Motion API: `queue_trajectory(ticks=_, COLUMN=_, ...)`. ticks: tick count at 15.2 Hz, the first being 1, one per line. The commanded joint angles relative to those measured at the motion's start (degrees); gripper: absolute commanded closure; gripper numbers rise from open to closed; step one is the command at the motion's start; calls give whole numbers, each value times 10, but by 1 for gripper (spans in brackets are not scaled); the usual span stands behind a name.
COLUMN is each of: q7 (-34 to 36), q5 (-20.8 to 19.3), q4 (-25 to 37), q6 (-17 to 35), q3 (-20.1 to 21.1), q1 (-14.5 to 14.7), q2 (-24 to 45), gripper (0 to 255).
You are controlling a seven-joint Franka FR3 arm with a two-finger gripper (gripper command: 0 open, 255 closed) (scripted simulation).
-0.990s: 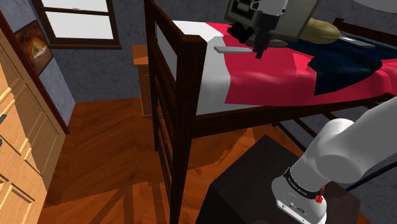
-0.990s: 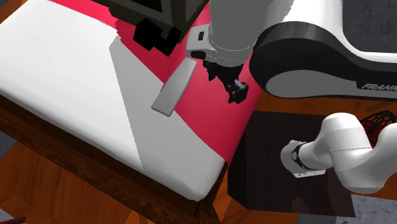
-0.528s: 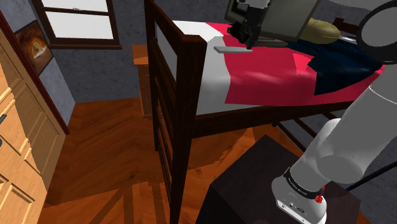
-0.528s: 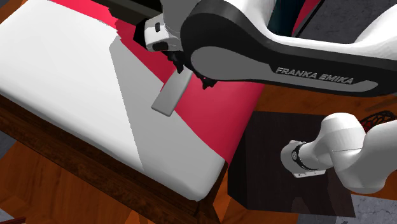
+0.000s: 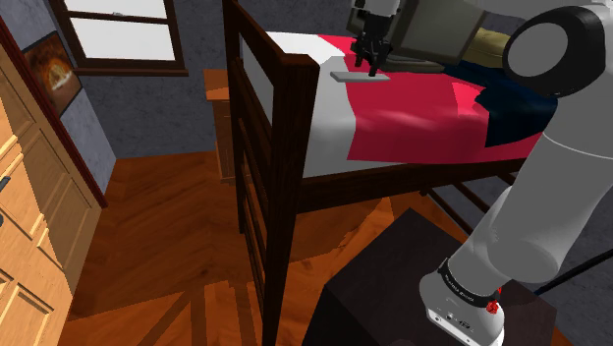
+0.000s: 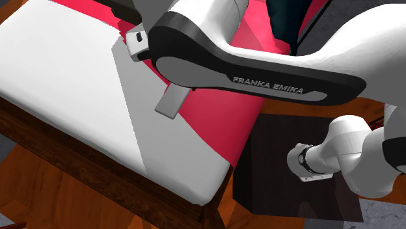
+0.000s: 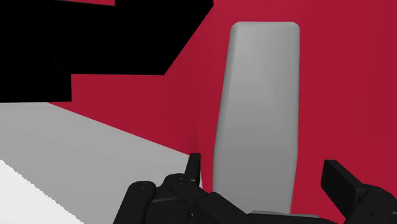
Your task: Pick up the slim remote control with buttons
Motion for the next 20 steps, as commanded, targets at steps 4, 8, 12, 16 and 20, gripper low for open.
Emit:
queue_trajectory(ticks=4, q7=0, q5=-2, q4=-35, q6=31, q3=1, q1=3, q2=-5, gripper=0)
queue_trajectory(ticks=8, q7=1, q5=-2, q4=-33, q6=30, q3=1, q1=3, q2=-4, gripper=255)
queue_trajectory(ticks=12, q7=1, q5=-2, q4=-33, q6=30, q3=1, q1=3, q2=-4, gripper=255)
queue_trajectory(ticks=16, q7=0, q5=-1, q4=-15, q6=14, q3=1, q1=1, q2=-1, gripper=255)
queue_trajectory(ticks=20, q7=-2, q5=4, q4=28, q6=-20, q3=-1, q1=-3, q2=8, gripper=255)
